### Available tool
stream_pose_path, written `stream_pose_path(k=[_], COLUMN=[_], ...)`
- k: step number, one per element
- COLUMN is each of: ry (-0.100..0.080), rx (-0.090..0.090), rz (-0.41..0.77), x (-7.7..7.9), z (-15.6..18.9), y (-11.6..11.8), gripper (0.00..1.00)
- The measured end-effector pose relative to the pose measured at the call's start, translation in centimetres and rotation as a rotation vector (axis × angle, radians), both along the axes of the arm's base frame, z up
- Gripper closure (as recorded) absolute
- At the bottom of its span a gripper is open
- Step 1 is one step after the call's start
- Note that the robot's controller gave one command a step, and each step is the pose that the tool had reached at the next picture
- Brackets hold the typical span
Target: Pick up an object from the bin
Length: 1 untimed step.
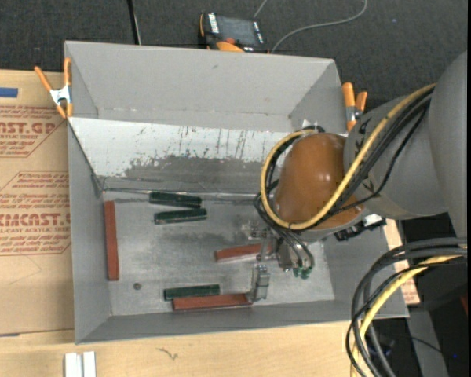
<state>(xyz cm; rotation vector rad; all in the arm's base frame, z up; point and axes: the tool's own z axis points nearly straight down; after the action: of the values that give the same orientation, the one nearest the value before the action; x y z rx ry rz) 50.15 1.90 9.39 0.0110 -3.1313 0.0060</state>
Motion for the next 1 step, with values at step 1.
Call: stream_pose_path(k=[1], ry=[-0.018], rx=[0.004], rz=[-0.075], x=[1.59], z=[7.22], y=[-1.00], gripper=[0.00])
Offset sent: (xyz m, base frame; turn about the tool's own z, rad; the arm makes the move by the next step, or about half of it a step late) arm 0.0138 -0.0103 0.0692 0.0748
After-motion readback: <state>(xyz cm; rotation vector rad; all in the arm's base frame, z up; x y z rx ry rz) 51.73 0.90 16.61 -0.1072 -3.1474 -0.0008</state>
